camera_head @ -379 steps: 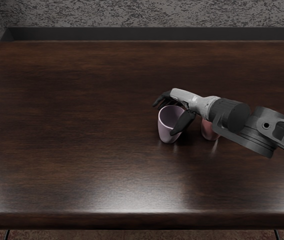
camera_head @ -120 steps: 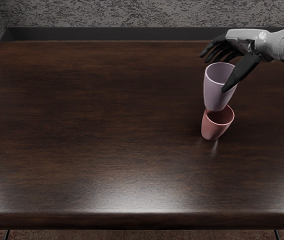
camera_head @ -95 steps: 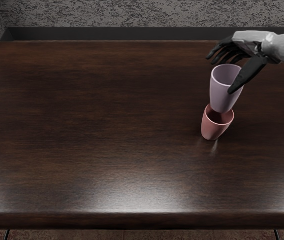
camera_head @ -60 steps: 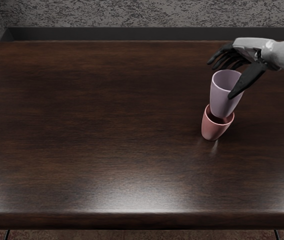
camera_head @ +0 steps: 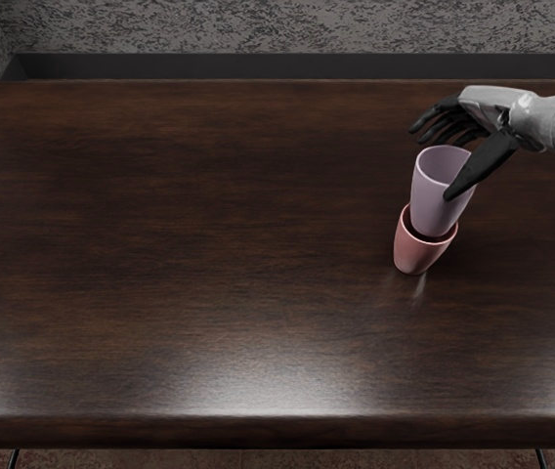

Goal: Pick up cup and place in cup with right hand

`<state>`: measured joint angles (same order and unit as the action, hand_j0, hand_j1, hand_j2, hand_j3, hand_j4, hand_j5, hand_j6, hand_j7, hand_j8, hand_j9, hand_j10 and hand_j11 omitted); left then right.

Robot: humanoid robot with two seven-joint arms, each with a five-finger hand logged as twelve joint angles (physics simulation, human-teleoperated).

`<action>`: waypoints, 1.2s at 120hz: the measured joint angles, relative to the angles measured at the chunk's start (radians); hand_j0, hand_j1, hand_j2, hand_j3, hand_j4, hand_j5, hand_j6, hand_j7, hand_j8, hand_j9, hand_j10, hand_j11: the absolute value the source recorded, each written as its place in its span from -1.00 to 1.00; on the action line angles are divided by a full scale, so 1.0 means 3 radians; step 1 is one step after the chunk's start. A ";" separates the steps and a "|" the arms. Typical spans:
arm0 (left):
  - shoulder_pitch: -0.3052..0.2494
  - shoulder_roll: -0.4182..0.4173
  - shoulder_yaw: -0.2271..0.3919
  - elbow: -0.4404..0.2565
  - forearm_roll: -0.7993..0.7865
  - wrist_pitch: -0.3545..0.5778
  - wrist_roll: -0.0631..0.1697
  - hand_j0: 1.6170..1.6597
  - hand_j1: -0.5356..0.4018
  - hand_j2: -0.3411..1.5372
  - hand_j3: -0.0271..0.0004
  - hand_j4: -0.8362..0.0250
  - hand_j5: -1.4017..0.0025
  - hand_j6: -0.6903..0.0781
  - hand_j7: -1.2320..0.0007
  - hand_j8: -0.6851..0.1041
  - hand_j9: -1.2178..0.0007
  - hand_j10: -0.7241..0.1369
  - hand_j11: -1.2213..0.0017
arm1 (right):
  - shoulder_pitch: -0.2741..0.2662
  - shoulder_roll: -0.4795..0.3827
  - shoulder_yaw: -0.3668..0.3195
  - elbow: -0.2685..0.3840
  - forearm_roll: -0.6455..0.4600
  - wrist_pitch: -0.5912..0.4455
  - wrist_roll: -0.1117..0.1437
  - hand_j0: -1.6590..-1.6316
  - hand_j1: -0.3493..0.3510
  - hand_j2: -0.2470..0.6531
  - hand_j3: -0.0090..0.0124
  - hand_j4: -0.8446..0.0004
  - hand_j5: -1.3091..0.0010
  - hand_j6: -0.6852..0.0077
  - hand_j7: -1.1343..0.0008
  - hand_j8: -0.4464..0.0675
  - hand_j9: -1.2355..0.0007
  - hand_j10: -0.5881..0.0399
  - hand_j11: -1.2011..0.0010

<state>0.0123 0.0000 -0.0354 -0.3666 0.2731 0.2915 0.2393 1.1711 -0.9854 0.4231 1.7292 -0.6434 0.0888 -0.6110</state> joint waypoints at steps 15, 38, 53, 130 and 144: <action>0.0000 0.0000 0.0000 0.0000 0.0000 0.0000 0.0000 0.92 0.89 -0.64 0.97 0.94 1.00 0.80 1.00 0.74 1.00 0.68 1.00 | -0.0008 0.0006 0.0000 -0.0002 -0.0002 -0.0021 0.0000 -0.91 0.23 -0.24 -0.16 0.03 0.18 -0.21 0.06 -0.62 0.14 -0.25 0.12; 0.0000 0.0000 0.0000 0.0000 0.0000 0.0000 0.0000 0.92 0.89 -0.64 0.97 0.94 1.00 0.80 1.00 0.74 1.00 0.68 1.00 | -0.0033 0.0026 -0.0003 -0.0011 -0.0005 -0.0053 0.0000 -0.91 0.22 -0.27 -0.16 0.04 0.19 -0.20 0.07 -0.59 0.14 -0.23 0.12; 0.0000 0.0000 0.0000 0.0000 0.0000 0.0000 0.0000 0.92 0.89 -0.64 0.97 0.94 1.00 0.80 1.00 0.74 1.00 0.68 1.00 | -0.0048 0.0048 -0.0004 -0.0017 -0.0006 -0.0055 0.0000 -0.91 0.22 -0.27 -0.16 0.05 0.20 -0.19 0.08 -0.61 0.15 -0.24 0.13; 0.0000 0.0000 0.0000 0.0000 0.0000 0.0000 0.0000 0.92 0.89 -0.64 0.97 0.94 1.00 0.80 1.00 0.74 1.00 0.68 1.00 | -0.0098 0.0074 0.0028 -0.0069 0.0283 0.0107 0.0000 -0.93 -0.82 -0.45 -0.16 0.86 0.89 0.80 0.87 0.51 0.88 0.69 0.88; 0.0000 0.0000 0.0000 0.0000 0.0000 0.0000 0.0000 0.92 0.89 -0.64 0.97 0.94 1.00 0.80 1.00 0.74 1.00 0.68 1.00 | -0.0097 0.0068 0.0086 -0.0080 0.0412 0.0192 0.0000 -0.93 -0.90 -0.45 -0.16 0.91 0.93 0.87 0.93 0.60 0.93 0.77 0.93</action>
<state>0.0123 0.0000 -0.0354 -0.3666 0.2732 0.2914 0.2393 1.1421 -0.9650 0.4489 1.7051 -0.5198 0.1465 -0.6109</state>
